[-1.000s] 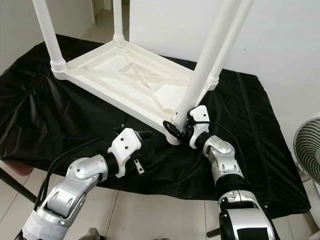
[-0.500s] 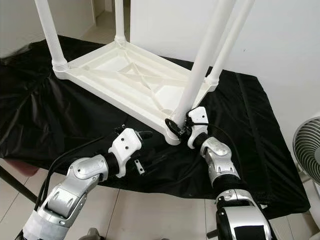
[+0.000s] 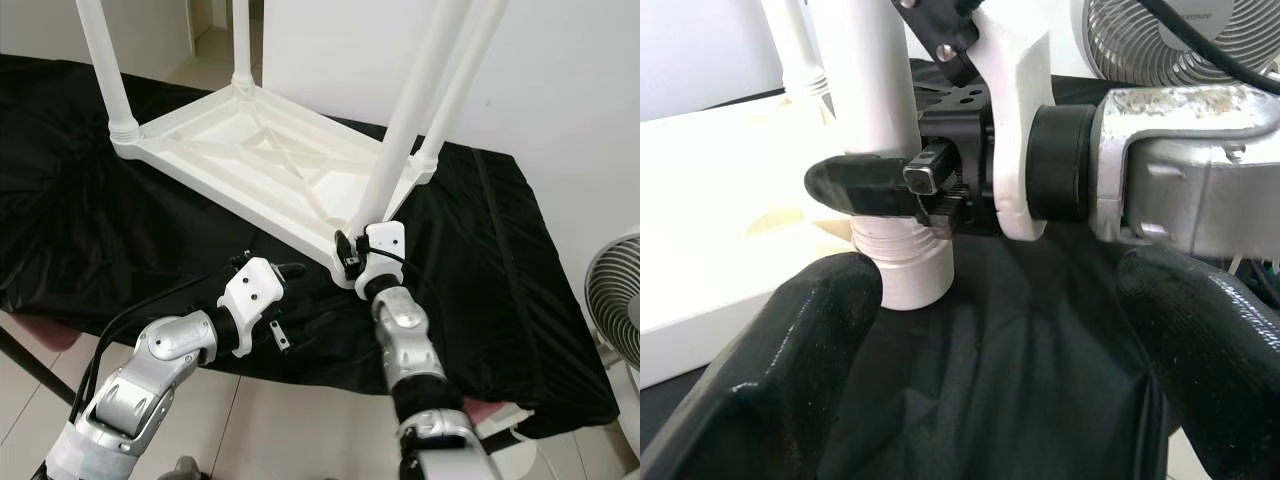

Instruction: Building children table

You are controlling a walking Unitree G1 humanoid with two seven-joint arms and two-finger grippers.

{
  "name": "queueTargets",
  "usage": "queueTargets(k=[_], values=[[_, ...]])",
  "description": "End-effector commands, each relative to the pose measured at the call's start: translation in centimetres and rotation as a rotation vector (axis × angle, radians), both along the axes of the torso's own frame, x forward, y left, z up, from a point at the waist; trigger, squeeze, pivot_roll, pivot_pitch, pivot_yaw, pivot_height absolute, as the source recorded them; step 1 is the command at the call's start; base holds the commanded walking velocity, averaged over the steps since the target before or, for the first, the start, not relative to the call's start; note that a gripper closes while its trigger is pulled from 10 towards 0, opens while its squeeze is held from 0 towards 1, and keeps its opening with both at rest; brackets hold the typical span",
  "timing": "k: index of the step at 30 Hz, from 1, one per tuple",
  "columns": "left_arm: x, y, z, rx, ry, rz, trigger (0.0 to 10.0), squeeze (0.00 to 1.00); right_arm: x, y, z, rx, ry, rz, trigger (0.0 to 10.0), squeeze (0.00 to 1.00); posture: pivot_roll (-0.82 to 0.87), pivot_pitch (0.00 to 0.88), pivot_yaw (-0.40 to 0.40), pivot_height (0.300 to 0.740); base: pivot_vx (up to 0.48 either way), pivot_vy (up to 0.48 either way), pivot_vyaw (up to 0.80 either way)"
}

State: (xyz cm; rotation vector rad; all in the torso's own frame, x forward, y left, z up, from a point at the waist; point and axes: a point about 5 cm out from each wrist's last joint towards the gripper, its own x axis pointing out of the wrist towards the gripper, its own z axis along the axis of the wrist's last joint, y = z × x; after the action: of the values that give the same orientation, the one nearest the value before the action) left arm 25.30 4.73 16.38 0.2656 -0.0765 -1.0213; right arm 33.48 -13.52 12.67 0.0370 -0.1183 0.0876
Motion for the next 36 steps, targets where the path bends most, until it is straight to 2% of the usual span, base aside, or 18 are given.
queueTargets(k=[1, 4, 8, 14, 15, 16, 17, 18, 25, 27, 28, 30, 31, 33, 36], values=[[0.0, -0.3, -0.2, -0.009, 0.007, 0.009, 10.0, 0.0, -0.6, -1.0, -1.3, 0.01, 0.072, -0.113, 0.0, 0.0, 0.15, 0.068, -0.114, 0.74, 0.0, 0.0, 0.0], [0.0, -0.2, -0.1, -0.003, 0.006, 0.003, 10.0, 0.0, -1.5, -0.1, -1.3, 0.074, 0.086, -0.204, 0.0, 0.0, 0.14, 0.066, -0.111, 0.74, 0.0, 0.0, 0.0], [0.1, -0.4, -0.1, -0.001, 0.005, -0.002, 10.0, 0.0, -1.7, 0.4, -1.2, 0.072, 0.083, -0.191, 0.0, 0.0, 0.14, 0.063, -0.11, 0.74, 0.0, 0.0, 0.0], [0.0, -0.3, -0.2, 0.0, 0.006, -0.004, 10.0, 0.0, -1.5, 0.2, -0.8, 0.063, 0.09, -0.18, 0.0, 0.0, 0.14, 0.063, -0.112, 0.74, 0.0, 0.0, 0.0], [0.0, -0.3, -0.2, 0.0, 0.007, -0.004, 10.0, 0.0, -1.5, 0.3, -0.5, 0.069, 0.09, -0.181, 2.7, 0.0, 0.14, 0.064, -0.112, 0.74, 0.0, 0.0, 0.0], [0.0, -0.3, -0.2, 0.0, 0.007, -0.004, 10.0, 0.0, -1.6, 0.3, -0.3, 0.07, 0.091, -0.181, 8.5, 0.0, 0.14, 0.065, -0.114, 0.74, 0.0, 0.0, 0.0], [0.0, -0.3, -0.2, 0.0, 0.008, -0.004, 10.0, 0.0, -1.6, 0.3, -0.2, 0.075, 0.088, -0.181, 10.0, 0.56, 0.14, 0.065, -0.114, 0.74, 0.0, 0.0, 0.0], [-0.1, -0.4, -0.2, 0.001, 0.009, -0.004, 10.0, 0.0, -1.6, 0.0, 0.1, 0.106, 0.073, -0.174, 10.0, 1.0, 0.14, 0.068, -0.116, 0.74, 0.0, 0.0, 0.0], [-0.1, -0.3, -0.3, 0.001, 0.011, -0.002, 10.0, 0.0, -1.3, -0.5, 0.4, 0.121, 0.066, -0.095, 10.0, 1.0, 0.15, 0.07, -0.116, 0.74, 0.0, 0.0, 0.0], [-0.2, -0.3, -0.3, 0.002, 0.013, -0.003, 10.0, 0.0, -0.9, -1.0, 0.2, 0.079, 0.083, 0.028, 10.0, 1.0, 0.14, 0.071, -0.112, 0.74, 0.0, 0.0, 0.0], [-0.2, -0.3, -0.3, 0.002, 0.013, -0.003, 10.0, 0.0, -0.9, -1.0, 0.2, 0.079, 0.083, 0.028, 10.0, 1.0, 0.14, 0.071, -0.112, 0.74, 0.0, 0.0, 0.0], [-0.1, -0.3, -0.3, 0.004, 0.012, -0.004, 10.0, 0.0, -0.5, -2.0, 0.2, 0.029, 0.106, 0.174, 10.0, 1.0, 0.15, 0.071, -0.112, 0.74, 0.0, 0.0, 0.0], [-0.1, -0.3, -0.3, 0.004, 0.012, -0.004, 10.0, 0.0, -0.5, -2.0, 0.2, 0.029, 0.106, 0.174, 10.0, 1.0, 0.15, 0.071, -0.112, 0.74, 0.0, 0.0, 0.0], [-0.1, -0.2, -0.3, 0.006, 0.011, -0.005, 10.0, 0.0, -0.2, -2.6, 0.6, -0.03, 0.109, 0.288, 10.0, 1.0, 0.15, 0.068, -0.109, 0.74, 0.0, 0.0, 0.0], [-0.1, -0.2, -0.3, 0.006, 0.011, -0.006, 10.0, 0.0, -0.2, -2.8, 0.7, -0.052, 0.109, 0.316, 10.0, 1.0, 0.15, 0.068, -0.109, 0.74, 0.0, 0.0, 0.0]])
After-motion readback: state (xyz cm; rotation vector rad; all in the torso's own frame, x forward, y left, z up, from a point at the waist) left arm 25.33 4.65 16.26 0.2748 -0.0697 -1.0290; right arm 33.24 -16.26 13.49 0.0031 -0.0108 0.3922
